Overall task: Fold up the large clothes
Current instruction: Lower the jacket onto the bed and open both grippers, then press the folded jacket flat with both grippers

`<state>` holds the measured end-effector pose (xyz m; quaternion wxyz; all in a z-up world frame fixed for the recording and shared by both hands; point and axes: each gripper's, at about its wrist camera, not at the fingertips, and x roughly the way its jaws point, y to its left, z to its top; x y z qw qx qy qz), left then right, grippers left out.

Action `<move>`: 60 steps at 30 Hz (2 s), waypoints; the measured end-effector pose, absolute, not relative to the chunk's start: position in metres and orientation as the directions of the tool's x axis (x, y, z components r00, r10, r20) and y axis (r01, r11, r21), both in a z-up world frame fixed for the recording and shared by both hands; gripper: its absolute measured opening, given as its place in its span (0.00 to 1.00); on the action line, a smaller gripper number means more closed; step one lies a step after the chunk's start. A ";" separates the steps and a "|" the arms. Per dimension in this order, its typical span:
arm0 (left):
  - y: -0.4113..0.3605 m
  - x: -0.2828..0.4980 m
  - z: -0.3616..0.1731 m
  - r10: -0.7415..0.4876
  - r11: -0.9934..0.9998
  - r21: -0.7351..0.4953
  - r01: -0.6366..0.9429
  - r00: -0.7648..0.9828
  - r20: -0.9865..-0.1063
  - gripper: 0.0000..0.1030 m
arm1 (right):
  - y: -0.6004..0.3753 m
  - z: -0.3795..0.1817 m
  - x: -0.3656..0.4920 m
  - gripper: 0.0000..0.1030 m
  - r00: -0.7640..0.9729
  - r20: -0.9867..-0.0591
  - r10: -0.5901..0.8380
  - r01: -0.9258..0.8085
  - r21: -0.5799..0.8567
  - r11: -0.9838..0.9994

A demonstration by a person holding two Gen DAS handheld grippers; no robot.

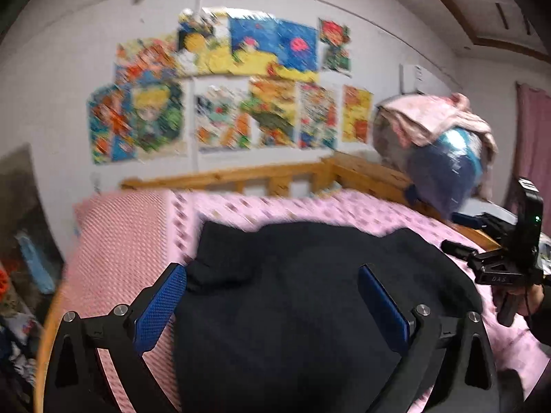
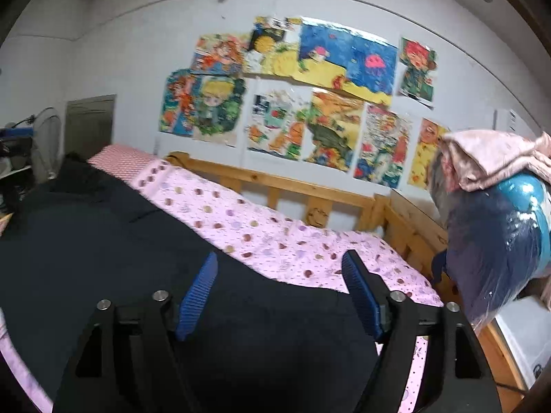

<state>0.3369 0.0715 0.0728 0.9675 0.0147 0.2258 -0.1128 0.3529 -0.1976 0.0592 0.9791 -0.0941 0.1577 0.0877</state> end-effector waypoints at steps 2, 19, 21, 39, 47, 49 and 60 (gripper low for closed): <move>0.061 0.336 0.056 -0.266 0.960 -0.050 0.277 0.834 -0.483 0.98 | -0.199 0.055 0.342 0.74 0.903 -0.369 0.221 -0.280 -0.115 0.953; 0.033 0.400 0.010 -0.096 0.990 0.022 0.139 0.783 -0.614 0.99 | -0.228 -0.025 0.364 0.76 0.790 -0.526 0.314 -0.342 0.047 0.938; 0.045 0.409 0.004 -0.055 0.997 0.009 0.078 0.779 -0.625 1.00 | -0.217 -0.026 0.378 0.76 0.789 -0.526 0.318 -0.349 0.043 0.936; 0.127 0.461 -0.066 -0.077 0.949 -0.263 -0.176 0.679 -0.730 1.00 | -0.179 -0.054 0.473 0.92 0.687 -0.634 0.355 -0.335 0.158 0.929; 0.130 0.466 -0.083 -0.107 0.939 -0.299 -0.171 0.679 -0.726 1.00 | -0.165 -0.076 0.486 0.96 0.648 -0.680 0.343 -0.328 0.157 0.932; 0.133 0.468 -0.087 -0.125 0.932 -0.321 -0.169 0.682 -0.721 1.00 | -0.164 -0.078 0.487 0.97 0.644 -0.686 0.339 -0.326 0.155 0.933; 0.142 0.443 -0.086 -0.149 0.917 -0.374 -0.141 0.748 -0.647 1.00 | -0.158 -0.084 0.485 0.98 0.669 -0.679 0.301 -0.311 0.112 0.944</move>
